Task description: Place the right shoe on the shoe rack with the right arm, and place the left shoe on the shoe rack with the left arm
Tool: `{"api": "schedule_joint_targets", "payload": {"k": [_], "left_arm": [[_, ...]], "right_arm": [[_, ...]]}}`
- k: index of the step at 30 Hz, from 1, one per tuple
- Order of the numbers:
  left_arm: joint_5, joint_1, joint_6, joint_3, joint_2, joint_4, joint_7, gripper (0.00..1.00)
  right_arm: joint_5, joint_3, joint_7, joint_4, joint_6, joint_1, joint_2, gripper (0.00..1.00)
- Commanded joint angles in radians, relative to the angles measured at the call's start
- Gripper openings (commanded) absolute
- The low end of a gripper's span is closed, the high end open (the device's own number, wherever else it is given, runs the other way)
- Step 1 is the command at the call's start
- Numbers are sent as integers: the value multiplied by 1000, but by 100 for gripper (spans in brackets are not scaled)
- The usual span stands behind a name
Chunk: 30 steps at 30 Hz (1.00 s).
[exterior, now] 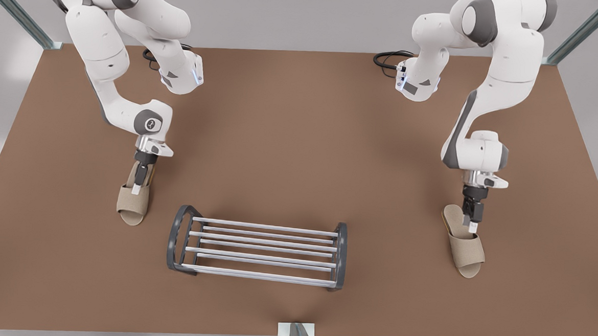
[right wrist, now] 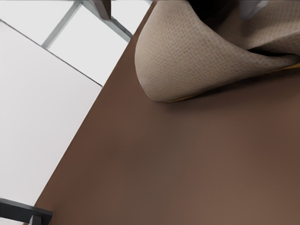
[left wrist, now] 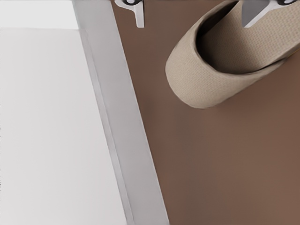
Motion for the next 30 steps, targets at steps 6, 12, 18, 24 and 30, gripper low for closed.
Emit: {"api": "schedule_joint_targets", "payload": {"k": [6,12,18,24,30], "left_arm": [[-4,2,5,-8,63,74,-93,100],[-3,6,11,-8,96,120,-89,100],[5,20,14,-11,131,174,-89,100],[4,31,34,-34,165,223,-89,100],[10,42,32,-40,178,238,-89,100]], "right_arm": [[-86,-36,73,24,-68,0,36,100],[-89,-36,73,24,-66,0,34,83],[-91,-36,73,26,-66,1,36,54],[-91,-36,75,26,-65,0,33,44],[-91,-36,73,26,-63,1,34,37]]}}
